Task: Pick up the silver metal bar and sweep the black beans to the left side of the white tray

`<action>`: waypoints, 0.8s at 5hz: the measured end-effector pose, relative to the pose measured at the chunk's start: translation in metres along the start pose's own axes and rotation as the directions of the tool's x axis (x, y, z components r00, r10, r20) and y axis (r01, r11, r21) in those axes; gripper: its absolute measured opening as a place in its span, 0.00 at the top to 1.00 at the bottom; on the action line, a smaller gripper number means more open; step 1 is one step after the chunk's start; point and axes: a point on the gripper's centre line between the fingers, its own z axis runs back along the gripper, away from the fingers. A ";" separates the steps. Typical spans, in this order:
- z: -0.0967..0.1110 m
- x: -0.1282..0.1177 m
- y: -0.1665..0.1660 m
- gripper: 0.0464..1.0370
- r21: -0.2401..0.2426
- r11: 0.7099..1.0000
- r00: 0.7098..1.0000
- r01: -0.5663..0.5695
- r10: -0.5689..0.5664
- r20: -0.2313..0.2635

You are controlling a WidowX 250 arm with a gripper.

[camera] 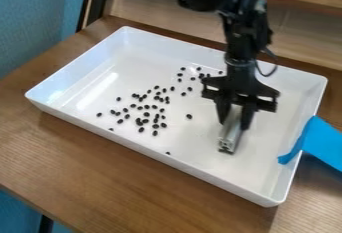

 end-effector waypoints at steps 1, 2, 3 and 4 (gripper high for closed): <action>0.000 0.011 0.034 0.66 0.008 0.999 0.999 -0.044 0.044 -0.001; -0.001 0.010 0.082 0.66 0.021 0.997 0.997 -0.077 0.077 -0.008; 0.003 0.000 0.136 0.66 0.029 0.995 0.995 -0.099 0.100 -0.007; 0.007 -0.007 0.181 0.66 0.018 0.990 0.990 -0.137 0.138 -0.017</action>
